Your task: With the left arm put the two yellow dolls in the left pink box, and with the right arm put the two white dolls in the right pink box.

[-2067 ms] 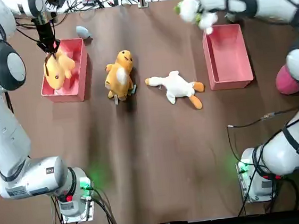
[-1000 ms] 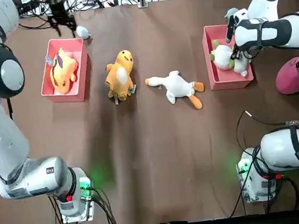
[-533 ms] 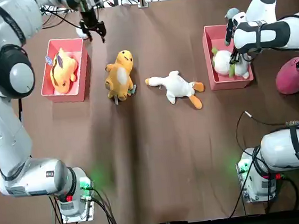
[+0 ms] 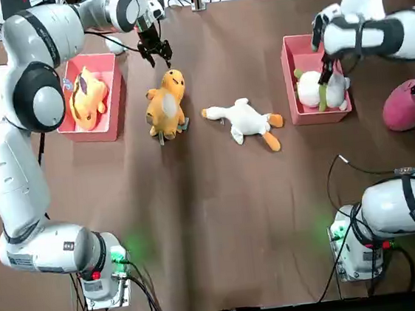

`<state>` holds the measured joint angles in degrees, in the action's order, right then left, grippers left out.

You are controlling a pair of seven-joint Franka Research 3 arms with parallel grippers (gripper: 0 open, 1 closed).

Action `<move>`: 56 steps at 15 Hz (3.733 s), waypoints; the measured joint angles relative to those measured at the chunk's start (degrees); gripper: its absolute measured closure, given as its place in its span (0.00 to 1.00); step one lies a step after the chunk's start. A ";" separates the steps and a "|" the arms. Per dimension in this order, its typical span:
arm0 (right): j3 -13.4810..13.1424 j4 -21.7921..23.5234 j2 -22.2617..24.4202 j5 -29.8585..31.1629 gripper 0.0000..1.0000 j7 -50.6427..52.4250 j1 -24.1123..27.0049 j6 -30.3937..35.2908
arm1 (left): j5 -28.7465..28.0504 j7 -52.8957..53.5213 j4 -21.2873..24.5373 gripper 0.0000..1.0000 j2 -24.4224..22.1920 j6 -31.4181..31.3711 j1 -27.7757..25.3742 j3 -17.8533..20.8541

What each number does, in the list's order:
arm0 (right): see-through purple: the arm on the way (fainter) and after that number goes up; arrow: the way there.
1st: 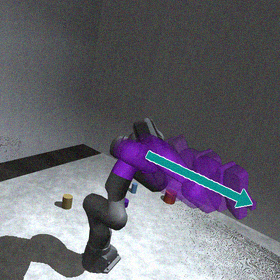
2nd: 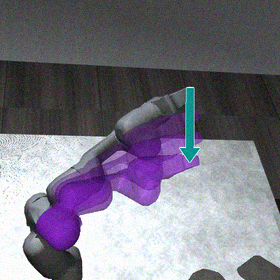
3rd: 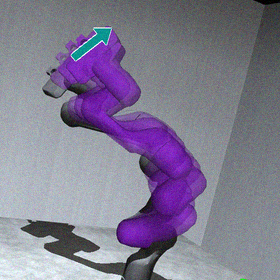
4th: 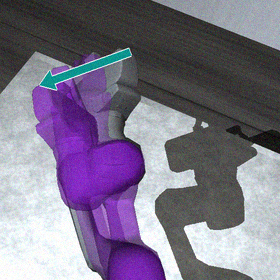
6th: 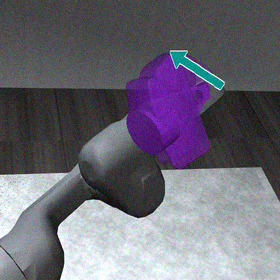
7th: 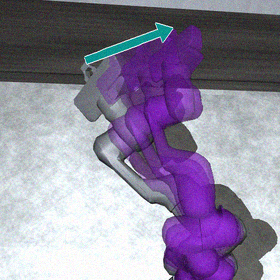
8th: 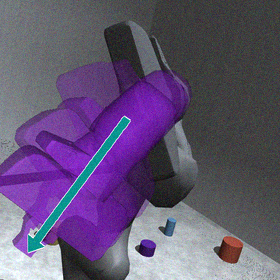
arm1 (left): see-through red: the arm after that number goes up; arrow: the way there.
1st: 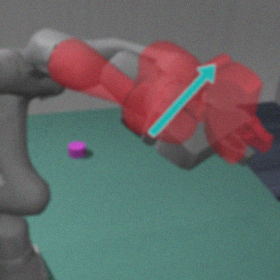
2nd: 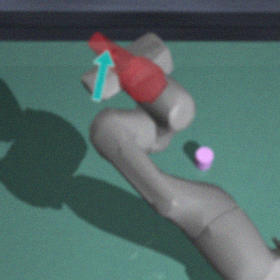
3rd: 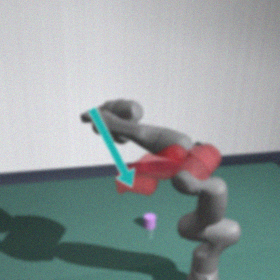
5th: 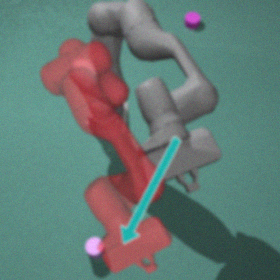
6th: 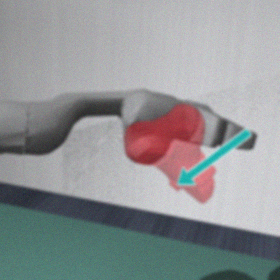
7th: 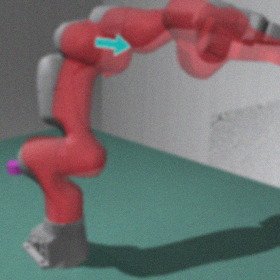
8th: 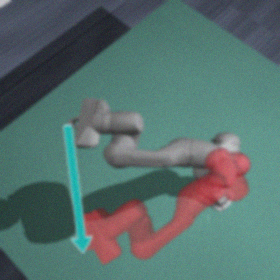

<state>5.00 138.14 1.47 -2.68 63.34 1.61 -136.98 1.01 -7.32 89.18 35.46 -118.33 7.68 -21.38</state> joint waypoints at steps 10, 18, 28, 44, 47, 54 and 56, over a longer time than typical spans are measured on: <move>1.68 -7.42 -4.77 -0.64 0.00 -35.78 -29.98 0.15 | 4.87 0.00 0.05 0.19 4.77 -0.64 1.29 -0.03; 1.32 -7.10 -16.11 -0.61 0.00 -36.66 -36.30 -13.41 | 4.87 0.00 -0.34 0.72 5.59 -0.84 1.19 0.04; 0.59 -7.03 -20.66 1.79 0.32 -36.64 -38.12 -21.22 | -0.44 0.20 -1.09 0.80 1.05 9.41 -6.28 0.11; -2.09 -12.69 -1.70 5.06 0.85 -36.69 -18.15 5.78 | -14.71 -2.78 -4.81 0.91 -10.81 22.22 -6.29 6.90; -2.20 -12.09 -2.29 5.16 0.85 -36.38 -12.16 5.31 | -17.33 -2.78 -4.81 0.91 -11.41 22.46 -6.31 8.39; -2.12 -11.44 -8.13 4.47 0.85 -36.07 -2.56 0.68 | -18.10 -6.56 -3.54 0.91 -8.16 23.08 -8.88 8.99; -2.09 -11.44 -9.86 2.96 0.85 -36.39 -2.21 0.51 | -17.93 -8.62 -3.57 0.91 -5.89 22.70 -10.07 9.00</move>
<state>2.91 126.71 -8.39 0.28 26.95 -0.61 -136.48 -16.91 -15.94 85.61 29.56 -95.63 -2.39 -12.38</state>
